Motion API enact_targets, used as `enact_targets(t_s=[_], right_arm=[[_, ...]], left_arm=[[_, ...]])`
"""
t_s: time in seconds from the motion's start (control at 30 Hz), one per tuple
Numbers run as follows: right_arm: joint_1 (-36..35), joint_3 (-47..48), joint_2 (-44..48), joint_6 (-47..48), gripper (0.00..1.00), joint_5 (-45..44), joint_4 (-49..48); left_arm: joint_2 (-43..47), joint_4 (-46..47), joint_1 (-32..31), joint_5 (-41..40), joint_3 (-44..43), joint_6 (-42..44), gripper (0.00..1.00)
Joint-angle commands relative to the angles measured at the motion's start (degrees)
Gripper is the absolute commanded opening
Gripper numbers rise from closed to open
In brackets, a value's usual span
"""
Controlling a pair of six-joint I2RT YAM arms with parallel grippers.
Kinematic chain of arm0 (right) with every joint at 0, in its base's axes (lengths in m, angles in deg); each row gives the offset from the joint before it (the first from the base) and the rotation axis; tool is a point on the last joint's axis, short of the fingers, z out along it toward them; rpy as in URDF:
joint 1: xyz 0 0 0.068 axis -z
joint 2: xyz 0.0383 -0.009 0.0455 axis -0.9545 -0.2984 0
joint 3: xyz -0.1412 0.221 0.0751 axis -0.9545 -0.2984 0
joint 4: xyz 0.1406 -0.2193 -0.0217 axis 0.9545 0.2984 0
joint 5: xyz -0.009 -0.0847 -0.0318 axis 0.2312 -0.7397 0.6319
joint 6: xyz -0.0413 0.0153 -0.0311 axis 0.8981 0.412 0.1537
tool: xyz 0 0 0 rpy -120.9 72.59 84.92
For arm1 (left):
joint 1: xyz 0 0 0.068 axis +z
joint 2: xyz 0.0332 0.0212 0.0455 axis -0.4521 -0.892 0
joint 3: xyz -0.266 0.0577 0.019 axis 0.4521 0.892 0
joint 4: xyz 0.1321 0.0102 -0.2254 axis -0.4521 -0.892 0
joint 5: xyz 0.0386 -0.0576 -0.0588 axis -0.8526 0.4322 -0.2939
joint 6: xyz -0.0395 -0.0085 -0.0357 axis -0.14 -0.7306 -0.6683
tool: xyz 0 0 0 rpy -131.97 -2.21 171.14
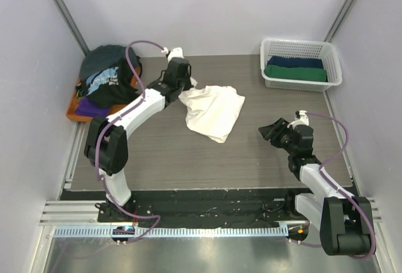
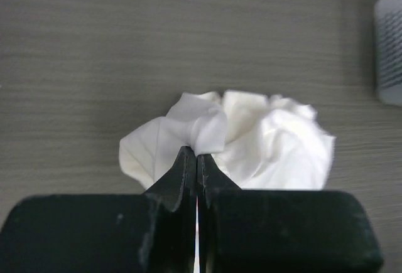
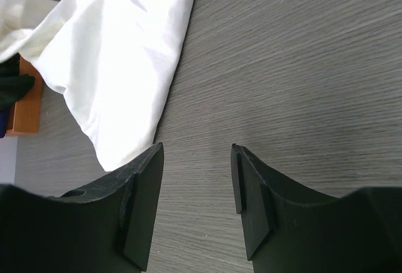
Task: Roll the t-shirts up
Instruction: Flatten out the T-shirt at the center of the board.
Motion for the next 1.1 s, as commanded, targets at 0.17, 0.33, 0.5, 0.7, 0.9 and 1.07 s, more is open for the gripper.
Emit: enact_targets(t_s=[0.17,0.33,0.5,0.7,0.9,1.07], right_arm=[[-0.3,1.0,3.8,1.6,0.55,-2.9,-0.1],[-0.3,0.7,8.5,2.0,0.56,-5.3,2.8],[-0.3,0.0,13.8,1.6,0.56,-10.3,5.4],[-0.3,-1.7,16.3,1.2,0.57,-8.1,4.4],[-2.9,-1.2,2.3,-0.6,0.47,5.2,-8.6],[-7.5,3.8,-10.1,0.6,0.41,6.6,-9.5]], left_arm=[[9.9,4.1,-7.4,13.9,-22.5,5.7,0.00],[31.3,10.0,-2.2,4.8,-2.7,-3.8,0.00],[45.7,1.6,-1.6,-5.3,21.6,-1.9,0.00],[64.9,0.1,-1.6,-5.6,47.8,-8.4,0.00],[76.9,-9.6,-1.8,-5.4,51.4,-9.3,0.00],[84.3,-16.6,-1.7,-5.9,51.0,-10.8,0.00]])
